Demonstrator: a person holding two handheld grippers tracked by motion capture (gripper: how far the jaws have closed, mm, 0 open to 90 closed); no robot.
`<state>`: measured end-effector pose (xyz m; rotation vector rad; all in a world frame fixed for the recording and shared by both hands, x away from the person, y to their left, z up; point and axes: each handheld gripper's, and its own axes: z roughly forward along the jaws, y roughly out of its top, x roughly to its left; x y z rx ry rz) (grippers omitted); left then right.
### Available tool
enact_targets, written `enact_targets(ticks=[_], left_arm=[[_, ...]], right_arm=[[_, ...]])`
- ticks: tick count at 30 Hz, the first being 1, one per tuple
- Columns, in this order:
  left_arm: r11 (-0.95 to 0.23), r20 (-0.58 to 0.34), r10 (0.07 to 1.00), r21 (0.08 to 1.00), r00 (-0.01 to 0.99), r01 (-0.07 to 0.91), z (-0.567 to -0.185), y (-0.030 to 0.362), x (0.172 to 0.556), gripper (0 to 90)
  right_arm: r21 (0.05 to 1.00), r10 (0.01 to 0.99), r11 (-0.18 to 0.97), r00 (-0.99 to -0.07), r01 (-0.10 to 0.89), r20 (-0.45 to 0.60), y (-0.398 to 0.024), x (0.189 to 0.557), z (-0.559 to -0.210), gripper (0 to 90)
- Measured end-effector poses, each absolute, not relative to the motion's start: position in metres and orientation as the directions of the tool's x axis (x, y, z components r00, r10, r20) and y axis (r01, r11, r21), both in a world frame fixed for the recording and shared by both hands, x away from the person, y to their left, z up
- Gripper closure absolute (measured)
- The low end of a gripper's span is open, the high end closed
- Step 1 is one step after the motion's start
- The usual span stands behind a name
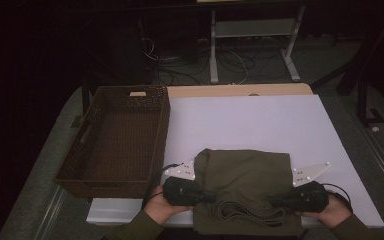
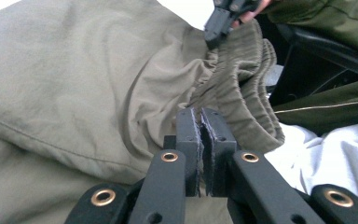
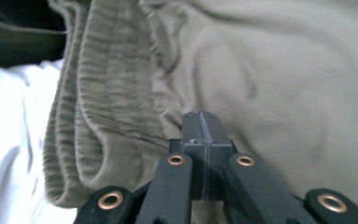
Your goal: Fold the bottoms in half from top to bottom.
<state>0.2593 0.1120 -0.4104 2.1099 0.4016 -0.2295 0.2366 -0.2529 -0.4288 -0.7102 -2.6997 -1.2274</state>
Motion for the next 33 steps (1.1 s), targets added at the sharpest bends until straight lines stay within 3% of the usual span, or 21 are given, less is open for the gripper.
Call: enact_targets(ticks=[7,10,23,33], left_arm=[[-0.625,-0.325,0.083,0.719,0.942,0.303,-0.424,0.089,0.245,83.9],[-0.631,-0.328,0.083,0.714,0.941,0.305,-0.425,0.089,0.245,82.2],[-0.519,-0.275,0.280,0.763,0.920,0.386,-0.415,0.099,0.268,49.9],[-0.492,-0.230,0.389,0.767,0.892,0.412,-0.414,0.100,0.294,36.3]], right_arm=[[0.634,0.290,0.668,-0.921,0.390,0.261,-0.234,0.226,-0.434,89.4],[0.634,0.294,0.663,-0.917,0.399,0.269,-0.234,0.228,-0.435,89.2],[0.695,0.454,0.569,-0.872,0.440,0.180,-0.240,0.244,-0.434,49.4],[0.698,0.514,0.534,-0.839,0.477,0.180,-0.246,0.252,-0.437,41.9]])
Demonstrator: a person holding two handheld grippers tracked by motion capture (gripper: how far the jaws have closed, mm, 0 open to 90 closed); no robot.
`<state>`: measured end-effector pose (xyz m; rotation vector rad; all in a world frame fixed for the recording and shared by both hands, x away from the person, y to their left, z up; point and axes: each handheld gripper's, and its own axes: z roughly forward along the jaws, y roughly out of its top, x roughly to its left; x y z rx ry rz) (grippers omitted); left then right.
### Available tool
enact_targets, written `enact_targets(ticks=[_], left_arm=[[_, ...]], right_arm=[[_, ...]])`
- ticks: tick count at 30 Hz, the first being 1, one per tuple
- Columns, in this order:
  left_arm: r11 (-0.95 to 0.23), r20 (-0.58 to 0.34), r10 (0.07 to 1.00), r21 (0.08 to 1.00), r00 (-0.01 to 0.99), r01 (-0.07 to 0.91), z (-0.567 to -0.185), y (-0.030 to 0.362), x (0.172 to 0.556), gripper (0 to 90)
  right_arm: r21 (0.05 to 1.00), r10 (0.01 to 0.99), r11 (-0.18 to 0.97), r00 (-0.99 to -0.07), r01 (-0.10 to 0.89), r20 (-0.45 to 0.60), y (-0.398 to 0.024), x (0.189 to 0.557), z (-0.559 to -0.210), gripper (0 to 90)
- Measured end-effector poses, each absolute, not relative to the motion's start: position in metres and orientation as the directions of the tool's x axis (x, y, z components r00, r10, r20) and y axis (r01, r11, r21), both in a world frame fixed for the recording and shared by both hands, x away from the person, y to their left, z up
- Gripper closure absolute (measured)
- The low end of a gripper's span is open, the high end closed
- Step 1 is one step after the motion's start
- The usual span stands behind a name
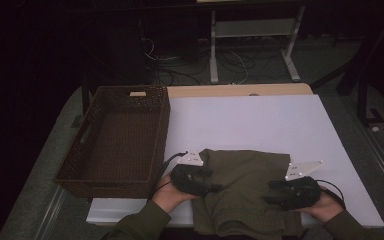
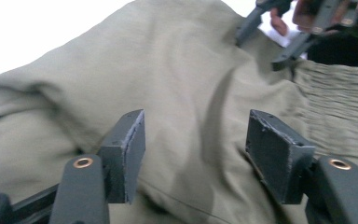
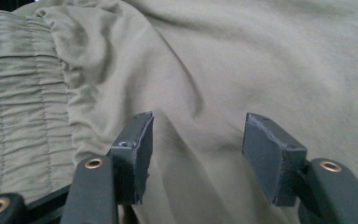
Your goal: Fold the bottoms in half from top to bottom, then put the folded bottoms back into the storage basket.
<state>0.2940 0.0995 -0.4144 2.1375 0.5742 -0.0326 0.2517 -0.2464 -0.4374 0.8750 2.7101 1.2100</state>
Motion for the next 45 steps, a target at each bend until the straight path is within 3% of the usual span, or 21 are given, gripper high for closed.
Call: enact_targets(ticks=[18,32,36,45], left_arm=[[-0.484,-0.116,0.578,0.748,0.807,0.454,-0.408,0.089,0.341,27.5],[-0.555,-0.113,0.616,0.639,0.779,0.532,-0.428,0.075,0.376,24.9],[-0.573,-0.122,0.607,0.618,0.785,0.539,-0.434,0.074,0.378,26.9],[-0.597,-0.147,0.577,0.595,0.803,0.538,-0.437,0.072,0.378,42.3]], right_arm=[[0.705,0.528,0.527,-0.833,0.474,0.166,-0.248,0.254,-0.439,38.6],[0.705,0.528,0.526,-0.832,0.476,0.169,-0.248,0.256,-0.439,38.3],[0.705,0.529,0.523,-0.831,0.479,0.172,-0.248,0.257,-0.440,38.3],[0.707,0.531,0.523,-0.831,0.477,0.168,-0.249,0.257,-0.438,38.0]])
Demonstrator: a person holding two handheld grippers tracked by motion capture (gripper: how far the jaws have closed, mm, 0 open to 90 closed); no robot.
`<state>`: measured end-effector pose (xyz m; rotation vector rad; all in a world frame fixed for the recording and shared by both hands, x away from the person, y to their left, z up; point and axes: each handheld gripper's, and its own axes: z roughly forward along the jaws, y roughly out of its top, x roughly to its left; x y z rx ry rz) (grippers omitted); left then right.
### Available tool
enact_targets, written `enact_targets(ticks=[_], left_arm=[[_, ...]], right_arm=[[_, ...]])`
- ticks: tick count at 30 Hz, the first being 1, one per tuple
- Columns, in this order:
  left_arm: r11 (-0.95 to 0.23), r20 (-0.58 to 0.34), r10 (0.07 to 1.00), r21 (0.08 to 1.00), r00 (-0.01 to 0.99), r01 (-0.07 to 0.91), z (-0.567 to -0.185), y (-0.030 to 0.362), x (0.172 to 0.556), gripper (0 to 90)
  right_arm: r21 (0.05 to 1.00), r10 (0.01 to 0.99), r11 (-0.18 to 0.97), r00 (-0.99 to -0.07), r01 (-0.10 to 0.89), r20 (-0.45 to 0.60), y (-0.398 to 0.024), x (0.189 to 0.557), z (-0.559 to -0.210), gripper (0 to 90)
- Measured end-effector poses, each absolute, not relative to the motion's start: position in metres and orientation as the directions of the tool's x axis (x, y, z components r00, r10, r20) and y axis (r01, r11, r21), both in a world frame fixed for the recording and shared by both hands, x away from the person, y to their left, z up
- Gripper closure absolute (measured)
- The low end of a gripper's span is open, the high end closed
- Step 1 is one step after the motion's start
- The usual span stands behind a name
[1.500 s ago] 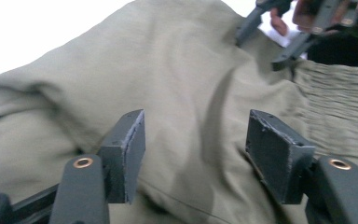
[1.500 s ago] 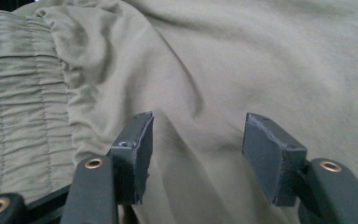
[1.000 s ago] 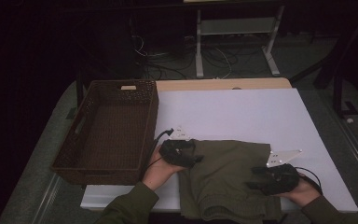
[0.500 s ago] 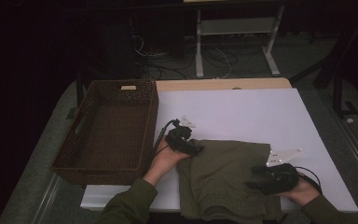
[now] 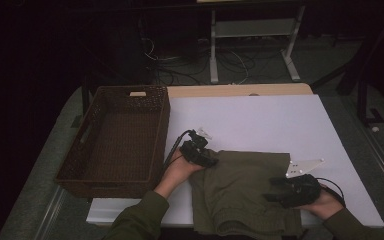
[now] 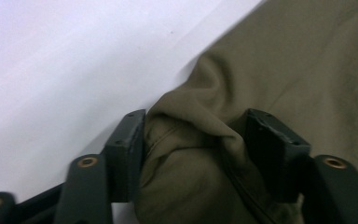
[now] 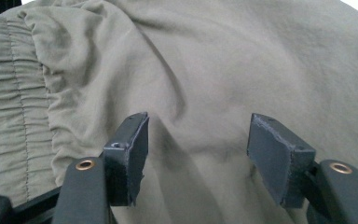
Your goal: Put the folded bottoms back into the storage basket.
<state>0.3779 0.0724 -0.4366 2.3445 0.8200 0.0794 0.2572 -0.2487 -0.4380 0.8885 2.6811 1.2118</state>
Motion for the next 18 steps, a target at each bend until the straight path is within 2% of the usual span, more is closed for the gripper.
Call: enact_targets(ticks=[9,18], left_arm=[[-0.607,-0.159,0.549,0.599,0.821,0.522,-0.437,0.072,0.375,65.7],[-0.608,-0.178,0.539,0.594,0.823,0.526,-0.438,0.072,0.376,77.8]], right_arm=[[0.721,0.578,0.506,-0.806,0.474,0.124,-0.258,0.271,-0.429,36.8],[0.719,0.667,0.454,-0.736,0.526,0.118,-0.274,0.301,-0.422,35.9]])
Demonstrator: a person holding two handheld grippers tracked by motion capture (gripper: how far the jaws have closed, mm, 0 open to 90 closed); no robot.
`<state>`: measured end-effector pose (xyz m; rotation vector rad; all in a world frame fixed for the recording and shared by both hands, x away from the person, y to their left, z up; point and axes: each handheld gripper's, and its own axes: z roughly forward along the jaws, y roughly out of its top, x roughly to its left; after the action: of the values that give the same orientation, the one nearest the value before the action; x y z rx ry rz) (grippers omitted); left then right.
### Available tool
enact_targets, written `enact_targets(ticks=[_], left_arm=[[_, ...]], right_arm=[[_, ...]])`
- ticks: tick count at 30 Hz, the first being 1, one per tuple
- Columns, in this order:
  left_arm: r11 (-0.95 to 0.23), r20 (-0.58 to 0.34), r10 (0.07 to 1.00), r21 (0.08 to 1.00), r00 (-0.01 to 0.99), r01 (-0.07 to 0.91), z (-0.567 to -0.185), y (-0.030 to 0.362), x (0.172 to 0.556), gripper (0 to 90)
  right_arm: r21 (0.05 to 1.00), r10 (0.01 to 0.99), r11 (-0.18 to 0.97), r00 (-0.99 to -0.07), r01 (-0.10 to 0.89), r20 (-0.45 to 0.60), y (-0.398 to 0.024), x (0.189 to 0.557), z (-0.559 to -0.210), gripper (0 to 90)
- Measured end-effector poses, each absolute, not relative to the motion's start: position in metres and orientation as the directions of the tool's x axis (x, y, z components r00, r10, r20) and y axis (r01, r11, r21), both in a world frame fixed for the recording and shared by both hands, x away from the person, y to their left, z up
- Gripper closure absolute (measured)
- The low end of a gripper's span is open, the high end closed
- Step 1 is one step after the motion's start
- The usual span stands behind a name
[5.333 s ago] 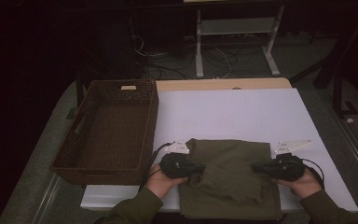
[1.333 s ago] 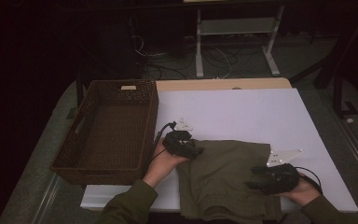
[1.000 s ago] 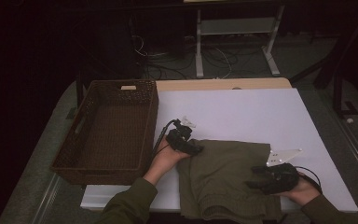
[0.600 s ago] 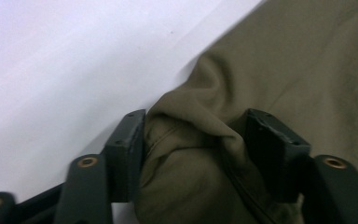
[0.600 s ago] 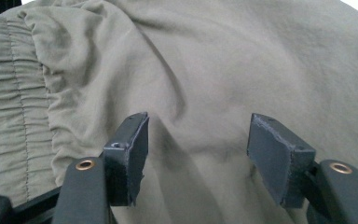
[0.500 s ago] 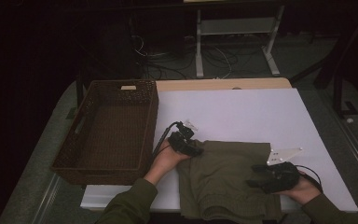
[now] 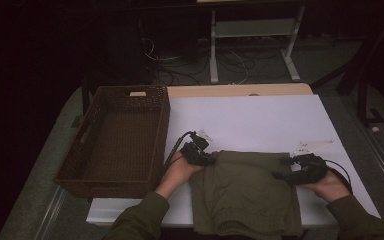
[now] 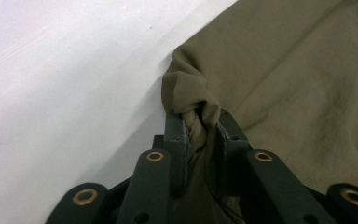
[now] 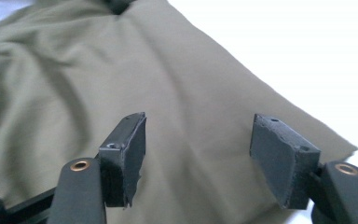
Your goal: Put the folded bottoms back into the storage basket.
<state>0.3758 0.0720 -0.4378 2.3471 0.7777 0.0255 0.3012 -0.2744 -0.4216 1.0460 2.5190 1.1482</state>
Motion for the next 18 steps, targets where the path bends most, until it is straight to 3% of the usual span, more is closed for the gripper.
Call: enact_targets(ticks=[10,18], left_arm=[[-0.604,-0.178,0.537,0.600,0.824,0.524,-0.438,0.072,0.375,78.4],[-0.596,-0.185,0.539,0.606,0.822,0.527,-0.439,0.073,0.375,78.5]], right_arm=[[0.699,0.733,0.437,-0.674,0.566,0.087,-0.291,0.332,-0.424,32.7],[0.643,0.730,0.424,-0.661,0.638,0.175,-0.297,0.349,-0.443,31.3]])
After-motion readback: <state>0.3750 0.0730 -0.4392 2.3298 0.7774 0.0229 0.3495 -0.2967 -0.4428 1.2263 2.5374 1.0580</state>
